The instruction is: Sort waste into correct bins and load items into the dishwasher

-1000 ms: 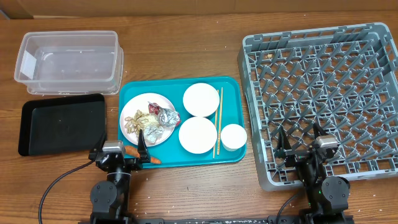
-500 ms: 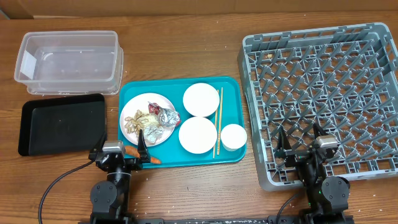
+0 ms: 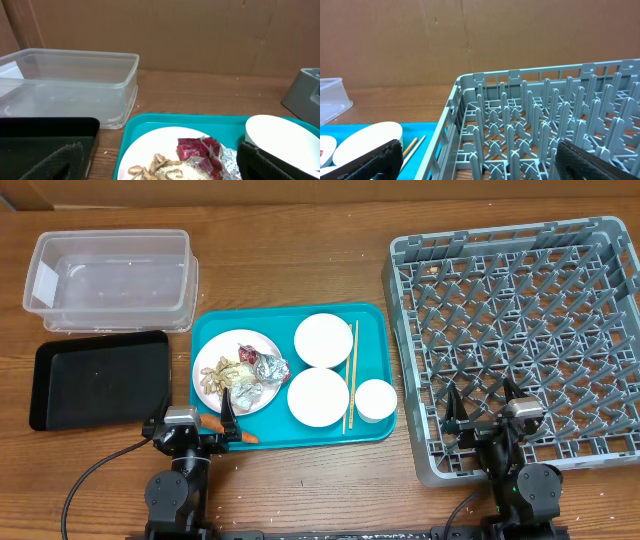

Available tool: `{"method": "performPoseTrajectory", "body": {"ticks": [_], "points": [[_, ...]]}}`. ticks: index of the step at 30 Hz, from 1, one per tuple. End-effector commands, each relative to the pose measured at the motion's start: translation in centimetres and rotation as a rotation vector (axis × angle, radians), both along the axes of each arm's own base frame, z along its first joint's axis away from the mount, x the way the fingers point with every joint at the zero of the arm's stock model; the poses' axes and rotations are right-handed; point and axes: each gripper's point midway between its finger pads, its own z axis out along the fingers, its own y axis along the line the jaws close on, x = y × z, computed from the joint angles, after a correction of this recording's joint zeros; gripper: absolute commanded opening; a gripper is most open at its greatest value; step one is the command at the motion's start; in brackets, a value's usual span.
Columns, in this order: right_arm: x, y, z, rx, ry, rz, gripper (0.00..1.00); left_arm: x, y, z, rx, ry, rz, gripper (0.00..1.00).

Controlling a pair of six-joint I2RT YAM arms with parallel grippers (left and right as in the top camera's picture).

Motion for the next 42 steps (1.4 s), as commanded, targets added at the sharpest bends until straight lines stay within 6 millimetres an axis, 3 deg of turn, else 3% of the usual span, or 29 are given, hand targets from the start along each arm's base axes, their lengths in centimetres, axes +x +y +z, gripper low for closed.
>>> {"method": "performPoseTrajectory", "body": {"ticks": [1,6,13,19,23,30,35,42], "points": [[0.0,0.0,-0.1,0.048,0.000,0.000,1.00,-0.1,0.4,0.2,-0.011,-0.007,0.023,1.00],[-0.1,-0.1,0.5,0.142,0.006,-0.008,1.00,-0.2,0.4,1.1,-0.011,-0.010,0.023,1.00],[-0.5,-0.3,2.8,0.142,0.022,-0.015,1.00,-0.3,0.5,2.9,-0.003,0.061,0.026,1.00],[0.0,-0.2,6.0,0.138,0.055,-0.016,1.00,1.8,0.2,5.4,0.016,0.173,0.017,1.00],[0.9,0.0,7.1,0.128,0.133,-0.017,1.00,3.5,-0.6,6.7,0.060,0.305,-0.032,1.00],[2.7,0.7,7.4,0.092,0.448,-0.012,1.00,6.8,-1.4,8.0,0.061,0.615,-0.071,1.00],[4.0,1.0,7.4,0.071,0.627,-0.021,1.00,8.8,-4.2,8.0,-0.004,0.752,-0.215,1.00],[5.6,2.2,4.7,0.078,0.767,0.027,1.00,9.7,-5.9,6.2,-0.063,0.837,-0.299,1.00]]}}
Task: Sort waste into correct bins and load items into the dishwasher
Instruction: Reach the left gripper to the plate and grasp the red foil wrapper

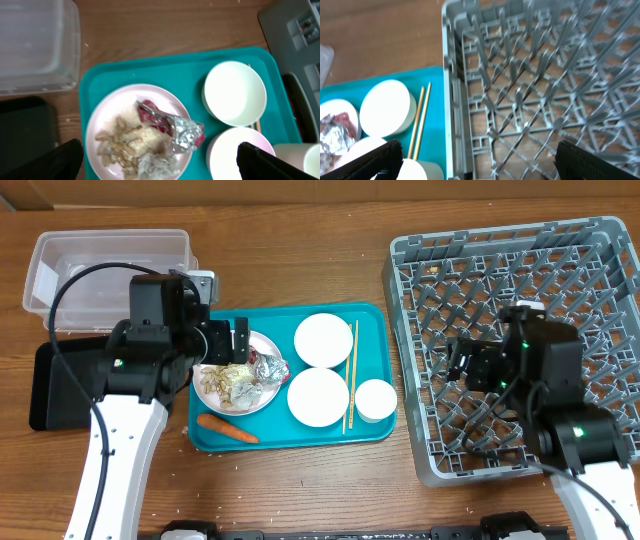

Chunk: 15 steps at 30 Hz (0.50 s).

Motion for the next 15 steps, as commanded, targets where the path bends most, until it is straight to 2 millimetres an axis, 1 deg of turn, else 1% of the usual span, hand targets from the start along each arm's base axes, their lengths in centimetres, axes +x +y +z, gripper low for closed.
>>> {"method": "performPoseTrajectory", "body": {"ticks": [1,3,6,9,12,15], "points": [[0.5,0.9,-0.3,0.039,0.033,0.031,1.00,0.4,-1.2,0.2,-0.063,0.012,-0.041,1.00],[0.6,0.9,-0.8,0.036,0.050,0.030,1.00,0.4,-1.2,0.0,-0.077,0.024,-0.022,1.00],[0.7,0.9,-0.9,0.036,0.053,0.029,1.00,0.7,-1.2,-0.3,-0.081,0.031,-0.015,1.00],[0.8,0.9,-0.8,0.036,0.049,0.029,1.00,0.9,-1.2,-1.3,-0.094,0.068,0.008,1.00],[0.8,0.9,-0.8,0.036,0.049,0.029,1.00,1.2,-1.3,-3.2,-0.118,0.134,0.050,1.00],[0.8,0.9,-0.8,0.036,0.049,0.029,1.00,1.4,-1.5,-5.4,-0.133,0.213,0.068,1.00]]}}
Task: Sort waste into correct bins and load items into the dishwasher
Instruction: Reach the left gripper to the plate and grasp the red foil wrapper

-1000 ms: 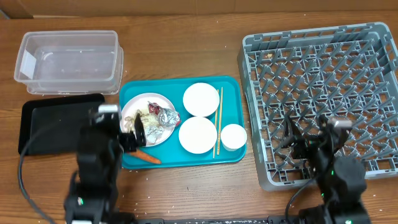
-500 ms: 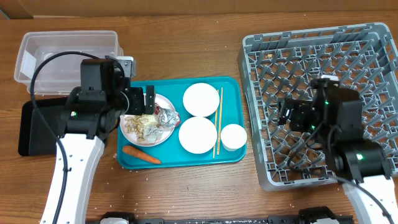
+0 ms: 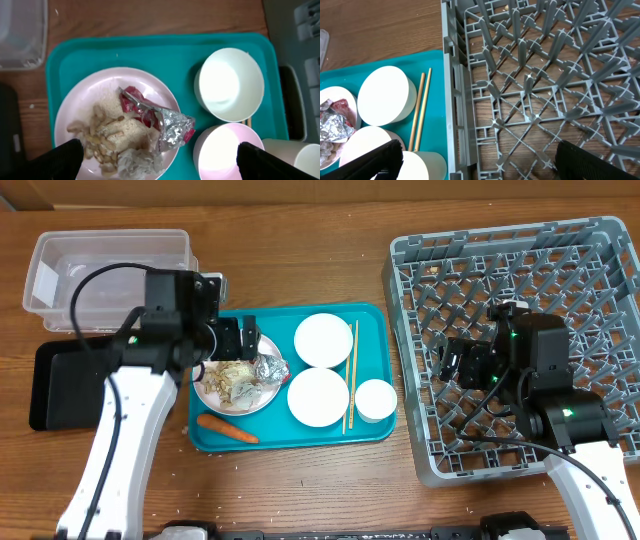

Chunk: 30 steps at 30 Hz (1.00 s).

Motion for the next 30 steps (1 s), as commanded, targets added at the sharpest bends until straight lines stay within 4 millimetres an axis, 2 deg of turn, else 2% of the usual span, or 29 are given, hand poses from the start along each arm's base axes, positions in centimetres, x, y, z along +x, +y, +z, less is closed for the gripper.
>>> {"method": "performPoseTrajectory", "body": {"ticks": [1,12,13,17,18,19,20,24,30], "points": [[0.4,0.1,1.3,0.015,-0.035,0.000,1.00,0.6,-0.6,-2.1,-0.054,0.090,0.033,1.00],[0.4,0.1,1.3,0.015,-0.034,0.000,1.00,0.7,-1.7,-10.6,-0.061,0.334,0.043,1.00],[0.4,0.1,1.3,0.015,-0.034,0.000,1.00,0.6,-1.9,-11.2,-0.062,0.352,0.038,0.97],[0.4,0.1,1.3,0.015,-0.035,0.000,1.00,0.8,-3.1,-12.6,-0.100,0.377,0.010,0.77],[0.4,0.1,1.3,0.015,-0.035,0.000,1.00,1.1,-3.5,-12.6,-0.114,0.368,0.002,0.63],[0.4,0.1,1.3,0.015,-0.034,0.001,1.00,1.3,-3.6,-12.6,-0.121,0.360,-0.001,0.56],[0.3,0.1,1.3,0.015,-0.032,0.001,1.00,1.7,-3.6,-12.4,-0.123,0.343,-0.002,0.39],[0.3,0.1,1.2,0.014,-0.030,0.000,1.00,2.1,-3.6,-12.1,-0.123,0.329,-0.002,0.04],[0.3,0.1,1.2,0.015,-0.030,0.001,1.00,2.6,-3.3,-11.5,-0.121,0.317,0.005,0.04]]}}
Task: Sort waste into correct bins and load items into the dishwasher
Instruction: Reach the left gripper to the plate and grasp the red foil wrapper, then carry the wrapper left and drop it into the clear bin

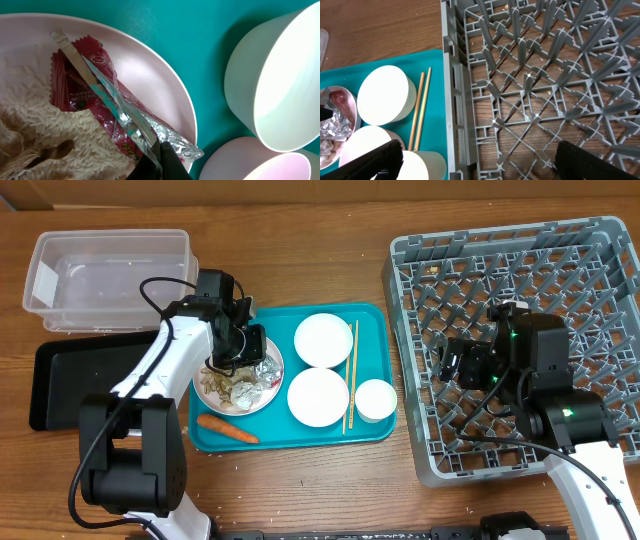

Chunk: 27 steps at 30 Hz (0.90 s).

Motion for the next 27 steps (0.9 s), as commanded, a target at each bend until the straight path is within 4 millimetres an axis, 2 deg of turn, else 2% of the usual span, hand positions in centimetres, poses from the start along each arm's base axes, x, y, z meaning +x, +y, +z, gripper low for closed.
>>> {"method": "performPoseTrajectory", "body": {"ticks": [1,4,7,8,10,11,14,22,24,26,27], "points": [[0.3,0.1,1.3,0.014,-0.033,0.000,1.00,1.4,-0.1,1.4,-0.021,-0.035,0.010,0.04],[0.3,0.1,1.3,0.014,-0.032,0.000,1.00,2.5,0.8,3.1,-0.019,-0.066,0.034,0.04],[0.3,0.1,1.3,0.014,-0.033,0.000,1.00,4.2,2.2,5.8,-0.019,-0.121,0.057,0.04],[0.3,0.1,1.3,0.014,-0.033,0.000,1.00,5.6,3.4,7.8,-0.012,-0.178,0.065,0.04],[0.3,0.1,1.3,0.014,-0.032,0.000,1.00,7.1,5.3,9.7,0.004,-0.236,0.100,0.04],[0.3,0.1,1.2,0.014,-0.031,0.000,1.00,8.2,7.1,11.3,0.018,-0.283,0.141,0.04],[0.2,0.1,1.2,0.013,-0.027,0.000,1.00,9.9,10.4,13.7,0.030,-0.364,0.209,0.04],[0.2,0.1,1.2,0.013,-0.026,0.000,1.00,12.7,19.2,16.5,0.132,-0.548,0.385,0.05],[0.2,0.1,1.2,0.013,-0.026,0.000,1.00,13.0,20.8,16.8,0.171,-0.572,0.421,0.10],[0.2,0.1,1.2,0.013,-0.026,0.000,1.00,13.1,21.7,17.0,0.201,-0.585,0.442,0.17],[0.2,0.1,1.2,0.013,-0.027,0.000,1.00,13.1,22.0,17.1,0.213,-0.589,0.450,0.18]]}}
